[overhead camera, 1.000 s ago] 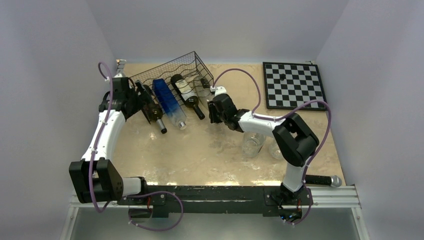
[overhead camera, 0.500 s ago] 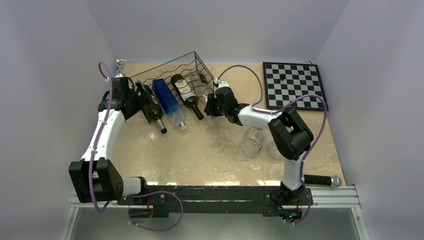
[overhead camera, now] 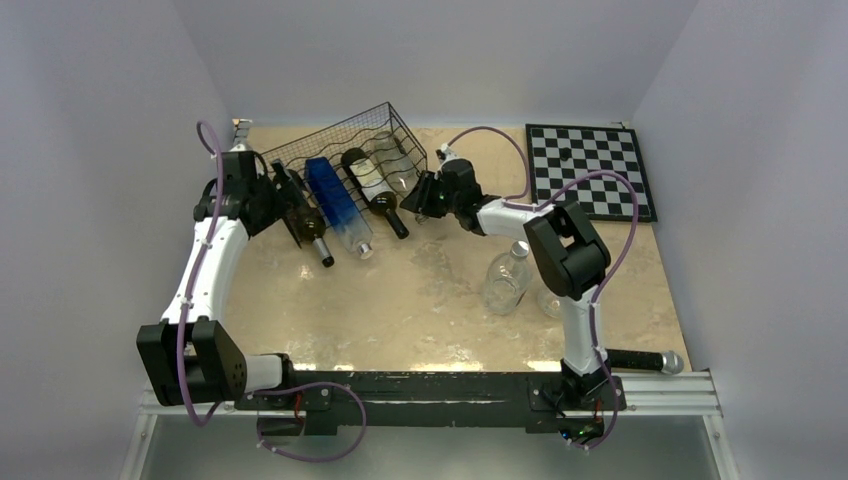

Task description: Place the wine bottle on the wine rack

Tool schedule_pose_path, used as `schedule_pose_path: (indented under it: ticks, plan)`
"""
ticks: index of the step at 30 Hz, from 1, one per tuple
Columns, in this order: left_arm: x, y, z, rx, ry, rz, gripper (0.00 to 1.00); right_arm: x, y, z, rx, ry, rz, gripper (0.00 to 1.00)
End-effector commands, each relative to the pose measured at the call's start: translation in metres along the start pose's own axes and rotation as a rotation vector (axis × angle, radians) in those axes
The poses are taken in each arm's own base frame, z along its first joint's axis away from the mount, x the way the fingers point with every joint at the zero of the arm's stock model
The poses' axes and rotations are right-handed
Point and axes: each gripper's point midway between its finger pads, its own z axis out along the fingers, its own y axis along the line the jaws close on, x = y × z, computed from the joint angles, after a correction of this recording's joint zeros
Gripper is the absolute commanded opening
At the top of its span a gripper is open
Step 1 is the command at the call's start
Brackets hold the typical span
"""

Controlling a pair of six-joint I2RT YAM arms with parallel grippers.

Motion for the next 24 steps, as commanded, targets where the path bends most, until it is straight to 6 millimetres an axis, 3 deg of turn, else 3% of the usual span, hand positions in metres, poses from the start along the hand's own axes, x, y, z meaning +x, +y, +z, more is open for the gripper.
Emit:
schedule_pose_path:
  ticks: [1, 11, 18, 20, 24]
  plan:
    - [-0.018, -0.010, -0.015, 0.043, -0.049, 0.021, 0.96, -0.075, 0.061, -0.009, -0.214, -0.181, 0.047, 0.00]
    - [-0.015, -0.010, -0.013, 0.041, -0.037, 0.021, 0.96, -0.082, 0.056, 0.001, -0.246, -0.125, 0.124, 0.00]
    - [-0.016, -0.011, -0.013, 0.047, -0.035, 0.025, 0.95, -0.070, 0.045, 0.013, -0.208, 0.021, 0.210, 0.00]
    - [-0.016, -0.012, -0.013, 0.052, -0.034, 0.026, 0.95, -0.068, 0.043, 0.015, -0.209, 0.050, 0.258, 0.11]
    - [-0.017, -0.013, -0.015, 0.056, -0.038, 0.029, 0.95, -0.064, 0.031, 0.012, -0.156, 0.052, 0.298, 0.49]
